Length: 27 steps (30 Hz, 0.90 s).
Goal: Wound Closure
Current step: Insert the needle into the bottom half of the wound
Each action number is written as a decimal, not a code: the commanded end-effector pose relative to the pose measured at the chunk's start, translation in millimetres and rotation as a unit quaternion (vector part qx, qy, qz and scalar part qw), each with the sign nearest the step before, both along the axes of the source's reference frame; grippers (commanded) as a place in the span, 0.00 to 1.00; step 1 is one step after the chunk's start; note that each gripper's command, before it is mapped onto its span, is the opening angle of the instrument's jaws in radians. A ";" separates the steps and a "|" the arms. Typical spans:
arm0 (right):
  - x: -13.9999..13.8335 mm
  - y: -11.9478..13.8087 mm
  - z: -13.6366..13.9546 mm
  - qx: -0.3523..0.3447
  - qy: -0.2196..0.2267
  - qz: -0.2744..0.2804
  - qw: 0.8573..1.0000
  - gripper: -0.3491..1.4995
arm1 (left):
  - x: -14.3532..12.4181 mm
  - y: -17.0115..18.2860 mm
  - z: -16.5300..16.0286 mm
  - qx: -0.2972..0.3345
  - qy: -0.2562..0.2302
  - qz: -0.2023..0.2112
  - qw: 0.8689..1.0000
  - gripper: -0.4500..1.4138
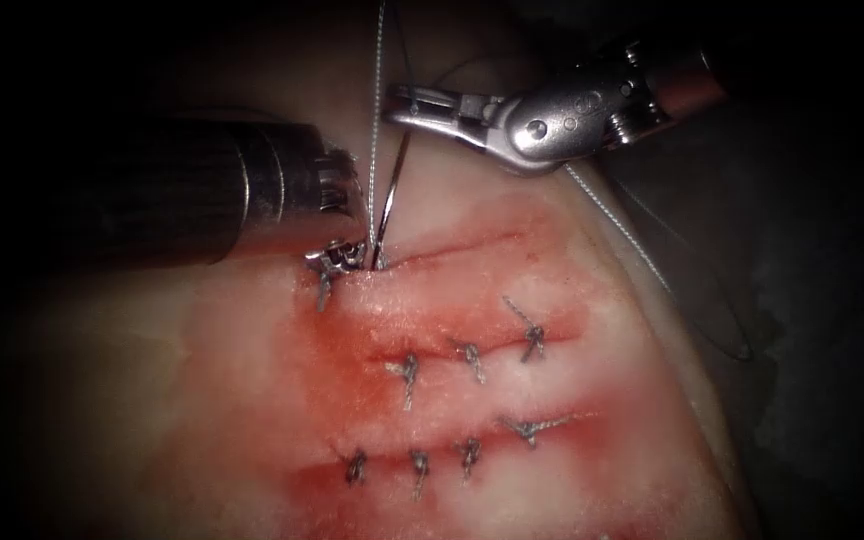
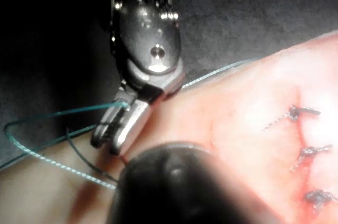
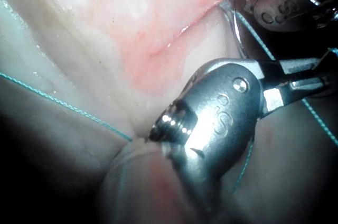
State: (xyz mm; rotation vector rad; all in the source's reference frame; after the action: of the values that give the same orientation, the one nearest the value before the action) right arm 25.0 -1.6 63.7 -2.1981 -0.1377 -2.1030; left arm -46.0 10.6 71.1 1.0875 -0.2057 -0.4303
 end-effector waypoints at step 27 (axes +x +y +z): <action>0.9 -0.3 0.2 0.051 0.022 0.002 0.998 0.00 | -0.7 0.6 0.7 -0.004 -0.001 0.001 1.000 0.00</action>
State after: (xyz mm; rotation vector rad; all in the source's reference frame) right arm 25.1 -1.8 63.5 -2.1795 -0.0293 -2.0168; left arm -46.0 10.4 71.5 1.0838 -0.2050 -0.4260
